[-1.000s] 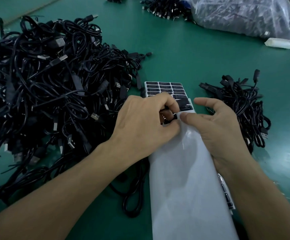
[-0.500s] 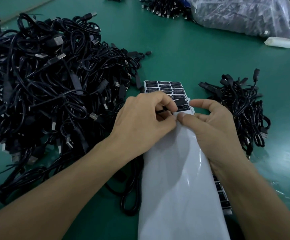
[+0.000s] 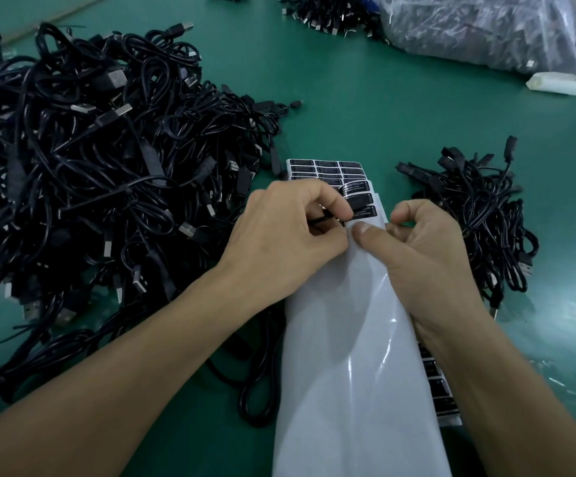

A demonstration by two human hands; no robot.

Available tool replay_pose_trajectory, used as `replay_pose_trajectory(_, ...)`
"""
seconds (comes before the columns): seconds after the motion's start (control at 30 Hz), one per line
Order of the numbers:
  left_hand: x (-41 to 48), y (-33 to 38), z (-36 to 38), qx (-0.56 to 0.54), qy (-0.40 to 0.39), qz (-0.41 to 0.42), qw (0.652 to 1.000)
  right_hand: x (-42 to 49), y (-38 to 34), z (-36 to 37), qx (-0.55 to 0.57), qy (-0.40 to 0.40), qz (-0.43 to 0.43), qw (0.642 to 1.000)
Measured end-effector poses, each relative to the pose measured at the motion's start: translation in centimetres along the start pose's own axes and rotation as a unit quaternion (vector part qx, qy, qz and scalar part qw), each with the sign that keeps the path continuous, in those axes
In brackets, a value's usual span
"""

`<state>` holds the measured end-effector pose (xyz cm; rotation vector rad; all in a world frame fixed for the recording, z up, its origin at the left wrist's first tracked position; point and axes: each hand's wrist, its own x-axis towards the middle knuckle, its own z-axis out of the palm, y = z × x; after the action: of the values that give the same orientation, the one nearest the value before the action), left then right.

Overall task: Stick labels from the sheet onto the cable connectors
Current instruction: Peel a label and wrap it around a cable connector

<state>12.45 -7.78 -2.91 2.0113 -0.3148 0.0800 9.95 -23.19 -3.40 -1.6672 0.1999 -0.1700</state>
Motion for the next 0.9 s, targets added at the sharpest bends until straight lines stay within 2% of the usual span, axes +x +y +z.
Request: replay_pose_trajectory(0.9,0.21,-0.40,0.02,-0.029,0.005,0.008,1.000,-0.05,-0.19,-0.28,-0.001,-0.009,-0.025,1.000)
